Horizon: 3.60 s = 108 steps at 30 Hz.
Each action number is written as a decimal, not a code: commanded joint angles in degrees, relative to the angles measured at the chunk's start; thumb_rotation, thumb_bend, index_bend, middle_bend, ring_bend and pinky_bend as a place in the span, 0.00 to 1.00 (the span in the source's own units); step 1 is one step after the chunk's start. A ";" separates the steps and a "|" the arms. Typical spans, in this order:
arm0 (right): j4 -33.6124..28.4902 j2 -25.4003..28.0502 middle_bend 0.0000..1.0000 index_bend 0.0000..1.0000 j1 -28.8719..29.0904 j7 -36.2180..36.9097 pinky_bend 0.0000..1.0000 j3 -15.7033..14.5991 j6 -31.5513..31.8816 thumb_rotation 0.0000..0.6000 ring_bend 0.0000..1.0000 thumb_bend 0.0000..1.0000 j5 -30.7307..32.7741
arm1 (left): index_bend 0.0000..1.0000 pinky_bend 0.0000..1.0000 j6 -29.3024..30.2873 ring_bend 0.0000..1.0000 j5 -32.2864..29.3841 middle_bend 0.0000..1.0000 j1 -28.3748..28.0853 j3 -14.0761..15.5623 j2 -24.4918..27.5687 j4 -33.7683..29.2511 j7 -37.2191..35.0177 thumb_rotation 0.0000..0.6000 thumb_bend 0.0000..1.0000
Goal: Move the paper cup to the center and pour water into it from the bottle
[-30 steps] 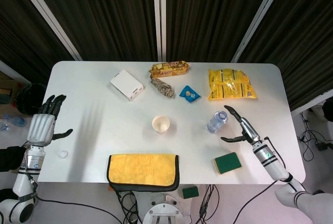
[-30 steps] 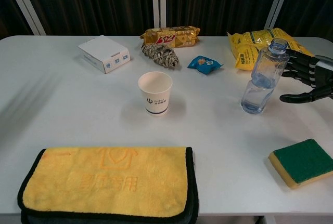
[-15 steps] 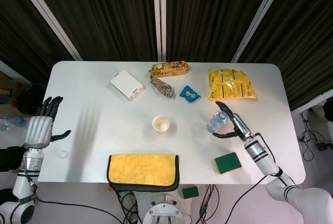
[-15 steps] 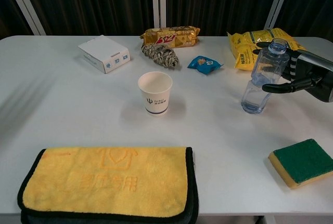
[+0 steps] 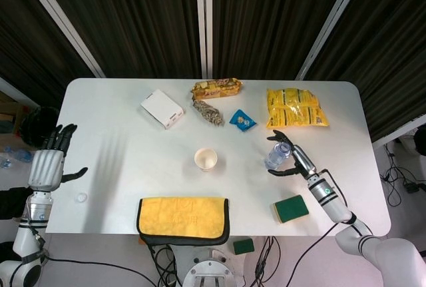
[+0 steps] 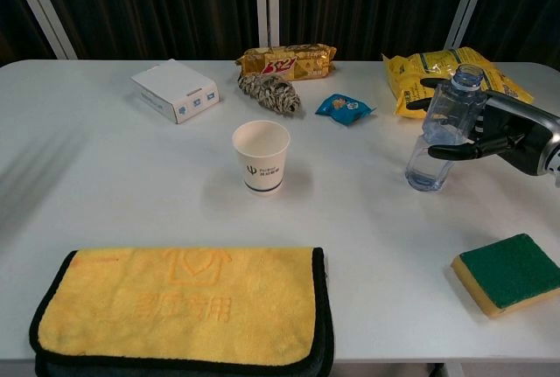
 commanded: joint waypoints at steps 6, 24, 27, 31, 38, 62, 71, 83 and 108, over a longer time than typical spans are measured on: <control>-0.42 -0.19 0.26 0.16 0.85 -1.17 0.06 -0.18 -1.58 1.00 0.06 0.15 0.42 | 0.04 0.17 -0.41 0.01 0.61 0.09 0.30 0.18 0.27 0.11 -1.15 1.00 0.04; -2.98 -1.02 0.63 0.81 0.14 -8.52 0.46 4.55 -1.50 1.00 0.44 0.30 5.62 | 0.04 0.17 -0.39 0.01 0.43 0.09 1.40 -0.39 1.03 0.36 -2.22 1.00 0.04; -4.12 -0.28 0.65 0.83 -0.19 -9.10 0.47 5.10 -0.43 1.00 0.46 0.30 5.86 | 0.04 0.17 0.00 0.01 0.34 0.09 1.82 -0.51 1.20 0.51 -2.83 1.00 0.04; -6.38 1.31 0.66 0.85 -0.75 -10.27 0.48 5.74 1.51 1.00 0.47 0.29 5.89 | 0.04 0.17 0.56 0.01 0.35 0.09 2.50 -0.51 1.52 0.79 -3.78 1.00 0.04; -12.46 5.35 0.66 0.86 -0.28 -23.56 0.48 7.51 6.01 1.00 0.48 0.30 4.95 | 0.04 0.17 1.63 0.01 0.56 0.09 3.44 -0.62 2.07 0.91 -4.96 1.00 0.04; -28.89 8.31 0.67 0.86 10.28 -76.08 0.49 14.55 -1.48 1.00 0.49 0.32 8.71 | 0.04 0.17 2.21 0.01 1.73 0.09 5.43 0.18 1.74 2.11 -10.94 1.00 0.04; -27.87 4.40 0.67 0.86 13.42 -86.54 0.50 16.84 -3.97 1.00 0.50 0.35 12.61 | 0.04 0.17 2.67 0.01 1.89 0.09 6.12 0.20 2.07 2.43 -12.38 1.00 0.04; -21.89 0.52 0.67 0.86 17.29 -94.08 0.50 16.09 -7.42 1.00 0.50 0.36 13.51 | 0.04 0.17 2.43 0.01 1.25 0.09 6.66 -0.31 2.24 3.66 -14.93 1.00 0.04; -14.78 -3.52 0.66 0.86 20.10 -98.82 0.50 12.32 -7.44 1.00 0.50 0.37 9.71 | 0.04 0.17 2.31 0.01 1.34 0.09 7.01 -0.88 2.42 5.03 -18.16 1.00 0.04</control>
